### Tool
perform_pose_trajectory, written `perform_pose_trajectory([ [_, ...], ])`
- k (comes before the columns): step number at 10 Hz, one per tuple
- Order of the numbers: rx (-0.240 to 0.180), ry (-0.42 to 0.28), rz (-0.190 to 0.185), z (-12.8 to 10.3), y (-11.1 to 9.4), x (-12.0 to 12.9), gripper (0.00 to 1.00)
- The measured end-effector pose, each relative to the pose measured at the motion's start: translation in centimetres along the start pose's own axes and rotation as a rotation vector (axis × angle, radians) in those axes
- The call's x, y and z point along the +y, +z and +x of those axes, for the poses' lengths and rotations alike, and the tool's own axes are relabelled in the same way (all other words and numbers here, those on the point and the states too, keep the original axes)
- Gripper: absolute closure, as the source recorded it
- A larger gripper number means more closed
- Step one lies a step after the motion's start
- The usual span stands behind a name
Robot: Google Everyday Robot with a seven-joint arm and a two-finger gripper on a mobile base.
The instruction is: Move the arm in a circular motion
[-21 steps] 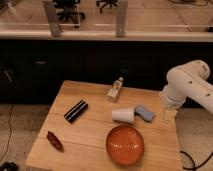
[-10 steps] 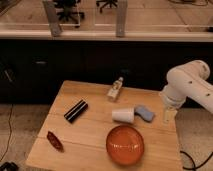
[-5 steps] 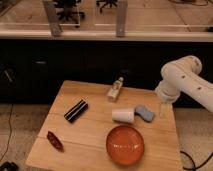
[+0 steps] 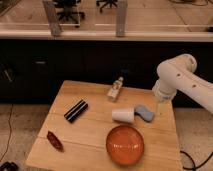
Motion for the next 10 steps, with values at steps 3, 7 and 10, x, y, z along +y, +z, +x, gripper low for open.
perform_pose_trajectory([
  [3, 0.002, -0.002, -0.008, -0.1, 0.1, 0.4, 0.20],
  [7, 0.001, 0.003, -0.014, -0.7, 0.3, 1.1, 0.20],
  [10, 0.005, -0.007, -0.021, -1.6, 0.4, 1.3, 0.20],
])
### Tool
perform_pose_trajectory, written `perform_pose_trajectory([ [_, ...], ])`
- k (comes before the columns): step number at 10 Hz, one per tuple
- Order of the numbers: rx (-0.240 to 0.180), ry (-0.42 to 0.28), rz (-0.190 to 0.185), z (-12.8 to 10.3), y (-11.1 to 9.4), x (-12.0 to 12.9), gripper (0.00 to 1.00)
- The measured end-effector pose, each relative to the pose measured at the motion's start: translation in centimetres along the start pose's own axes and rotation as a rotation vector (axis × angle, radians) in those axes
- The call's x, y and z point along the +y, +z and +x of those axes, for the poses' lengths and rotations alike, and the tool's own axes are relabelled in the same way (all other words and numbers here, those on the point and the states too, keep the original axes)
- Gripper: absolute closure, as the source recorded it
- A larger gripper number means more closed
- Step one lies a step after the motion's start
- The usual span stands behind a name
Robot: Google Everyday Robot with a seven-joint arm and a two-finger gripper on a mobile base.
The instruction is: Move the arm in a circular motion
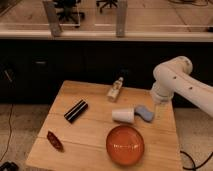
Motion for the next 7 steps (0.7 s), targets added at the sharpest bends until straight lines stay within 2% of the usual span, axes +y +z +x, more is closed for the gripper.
perform_pose_trajectory([
  [3, 0.003, -0.003, -0.001, -2.4, 0.0, -0.2, 0.20],
  [6, 0.010, -0.023, -0.004, -2.9, 0.1, -0.7, 0.20],
  [7, 0.011, -0.023, -0.008, -3.8, 0.3, -0.5, 0.20],
])
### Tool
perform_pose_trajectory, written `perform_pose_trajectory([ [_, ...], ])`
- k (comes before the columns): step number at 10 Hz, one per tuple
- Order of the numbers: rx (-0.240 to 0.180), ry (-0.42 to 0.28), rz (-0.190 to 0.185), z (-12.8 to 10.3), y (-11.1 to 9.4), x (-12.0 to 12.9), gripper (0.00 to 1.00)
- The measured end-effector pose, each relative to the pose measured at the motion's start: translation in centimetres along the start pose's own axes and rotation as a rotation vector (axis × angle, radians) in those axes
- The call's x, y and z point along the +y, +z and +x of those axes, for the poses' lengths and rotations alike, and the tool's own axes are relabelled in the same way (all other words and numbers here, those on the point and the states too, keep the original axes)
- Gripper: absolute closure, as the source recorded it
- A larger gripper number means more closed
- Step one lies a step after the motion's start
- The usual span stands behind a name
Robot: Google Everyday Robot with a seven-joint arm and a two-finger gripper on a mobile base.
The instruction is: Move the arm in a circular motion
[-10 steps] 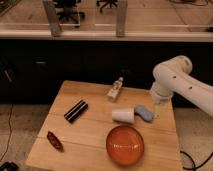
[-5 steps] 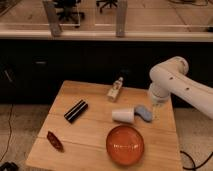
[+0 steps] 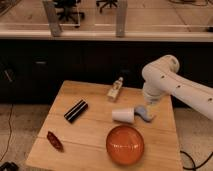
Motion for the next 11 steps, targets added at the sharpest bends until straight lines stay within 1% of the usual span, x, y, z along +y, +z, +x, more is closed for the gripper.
perform_pose_trajectory([
  [1, -0.003, 0.002, 0.002, -0.6, 0.1, -0.1, 0.20],
  [2, -0.004, 0.003, 0.003, -0.7, 0.1, -0.1, 0.20],
  [3, -0.005, 0.006, 0.004, -0.3, 0.3, -0.2, 0.20],
  [4, -0.004, 0.009, 0.004, 0.7, 0.5, -0.3, 0.20],
  [6, -0.009, 0.021, 0.006, 1.8, 0.7, -0.9, 0.20],
  [8, -0.015, 0.026, 0.004, 1.6, 1.0, -1.1, 0.20],
  [10, -0.010, 0.035, -0.002, 2.8, 1.3, -0.6, 0.20],
  [11, -0.005, 0.031, 0.001, 3.1, 1.4, -0.8, 0.20],
])
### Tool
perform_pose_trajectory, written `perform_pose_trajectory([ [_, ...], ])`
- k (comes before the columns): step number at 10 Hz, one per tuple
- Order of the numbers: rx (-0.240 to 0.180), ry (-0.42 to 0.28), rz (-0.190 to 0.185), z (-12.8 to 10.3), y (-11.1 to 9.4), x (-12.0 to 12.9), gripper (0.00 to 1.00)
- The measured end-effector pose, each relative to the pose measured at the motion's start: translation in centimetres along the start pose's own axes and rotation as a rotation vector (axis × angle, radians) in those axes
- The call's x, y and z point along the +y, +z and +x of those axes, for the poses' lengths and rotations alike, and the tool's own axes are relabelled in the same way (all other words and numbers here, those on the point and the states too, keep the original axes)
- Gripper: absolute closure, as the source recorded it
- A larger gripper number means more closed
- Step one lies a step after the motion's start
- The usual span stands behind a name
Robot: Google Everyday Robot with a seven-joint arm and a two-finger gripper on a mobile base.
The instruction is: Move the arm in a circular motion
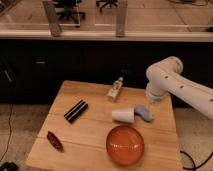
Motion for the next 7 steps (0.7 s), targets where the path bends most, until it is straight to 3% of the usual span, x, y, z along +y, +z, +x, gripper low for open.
perform_pose_trajectory([
  [3, -0.006, -0.002, -0.007, -1.5, 0.2, 0.0, 0.20],
  [7, 0.001, -0.012, -0.010, -1.5, 0.7, -0.2, 0.20],
])
